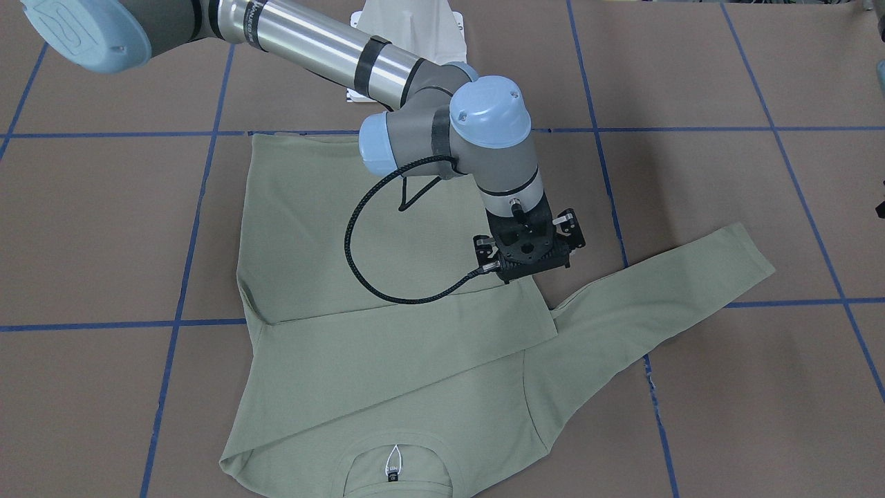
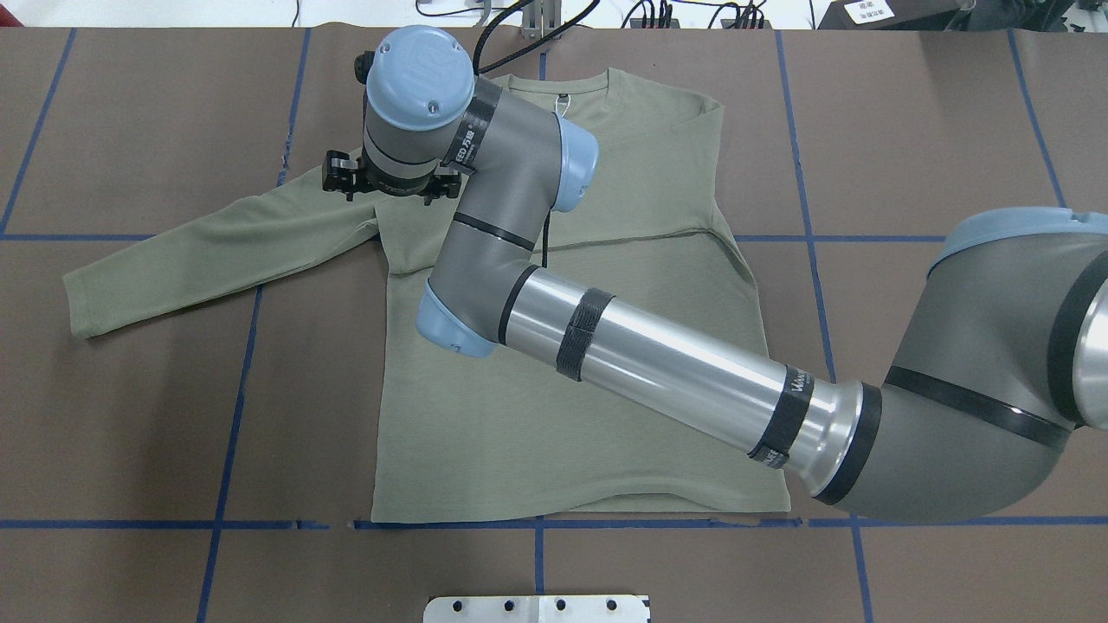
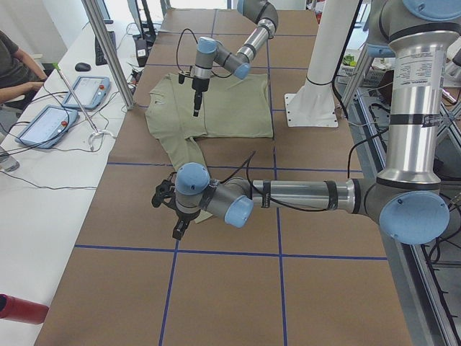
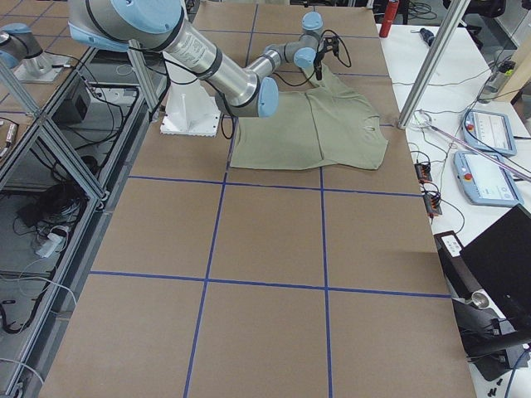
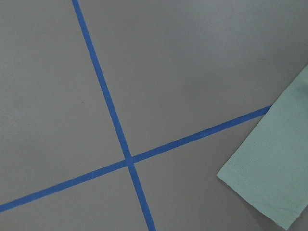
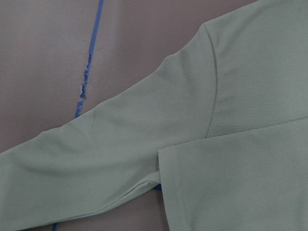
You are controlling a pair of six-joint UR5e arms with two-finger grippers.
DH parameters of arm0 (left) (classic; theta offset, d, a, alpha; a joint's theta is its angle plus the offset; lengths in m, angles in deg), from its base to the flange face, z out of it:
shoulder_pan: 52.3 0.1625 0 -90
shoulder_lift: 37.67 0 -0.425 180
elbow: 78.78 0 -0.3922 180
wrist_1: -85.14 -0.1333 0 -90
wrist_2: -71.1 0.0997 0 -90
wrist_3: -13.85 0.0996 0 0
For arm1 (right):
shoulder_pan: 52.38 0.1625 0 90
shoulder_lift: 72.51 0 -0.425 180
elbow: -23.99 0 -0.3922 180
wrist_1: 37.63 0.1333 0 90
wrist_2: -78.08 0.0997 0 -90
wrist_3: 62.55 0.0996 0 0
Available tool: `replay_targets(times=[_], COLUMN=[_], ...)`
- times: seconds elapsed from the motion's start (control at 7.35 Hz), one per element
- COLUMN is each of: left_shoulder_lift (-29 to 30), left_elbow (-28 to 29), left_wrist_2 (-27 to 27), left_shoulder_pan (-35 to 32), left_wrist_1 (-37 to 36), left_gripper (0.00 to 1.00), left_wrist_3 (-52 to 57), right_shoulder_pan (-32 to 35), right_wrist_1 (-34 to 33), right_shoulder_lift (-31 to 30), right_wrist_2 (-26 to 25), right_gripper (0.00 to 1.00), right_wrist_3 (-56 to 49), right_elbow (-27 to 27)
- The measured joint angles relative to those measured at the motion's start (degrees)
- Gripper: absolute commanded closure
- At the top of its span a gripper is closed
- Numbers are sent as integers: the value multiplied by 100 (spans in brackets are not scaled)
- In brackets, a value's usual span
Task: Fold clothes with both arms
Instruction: 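Carry the sleeve with the right gripper across the shirt toward the collar, then release the sleeve and lift the right gripper back toward its side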
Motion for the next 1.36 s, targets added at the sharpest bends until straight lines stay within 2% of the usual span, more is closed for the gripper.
replay_targets(times=[0.27, 0.68, 0.82, 0.95, 1.36], left_shoulder_lift=[-78, -211, -232, -257, -346], left_elbow=[-15, -101, -115, -113, -52], left_wrist_2=[137, 1153, 1410, 1696, 2369], left_shoulder_pan=[447, 1767, 2087, 2363, 3005], left_wrist_1=[736, 1750, 1856, 1897, 2067], left_gripper=[0, 1, 1, 1, 2], left_wrist_3=[-1106, -3662, -4184, -4483, -5264], right_shoulder_pan=[344, 1018, 1261, 1495, 2024], right_wrist_1=[-1150, -2976, -3273, -3391, -3404], right_shoulder_lift=[-513, -2249, -2963, -3551, -4746], right_wrist_2=[556, 968, 1089, 1240, 1628], right_gripper=[0, 0, 0, 0, 0], right_wrist_3=[-87, -1170, -1682, -2136, -3240], right_elbow=[-947, -3208, -3933, -4416, -5080])
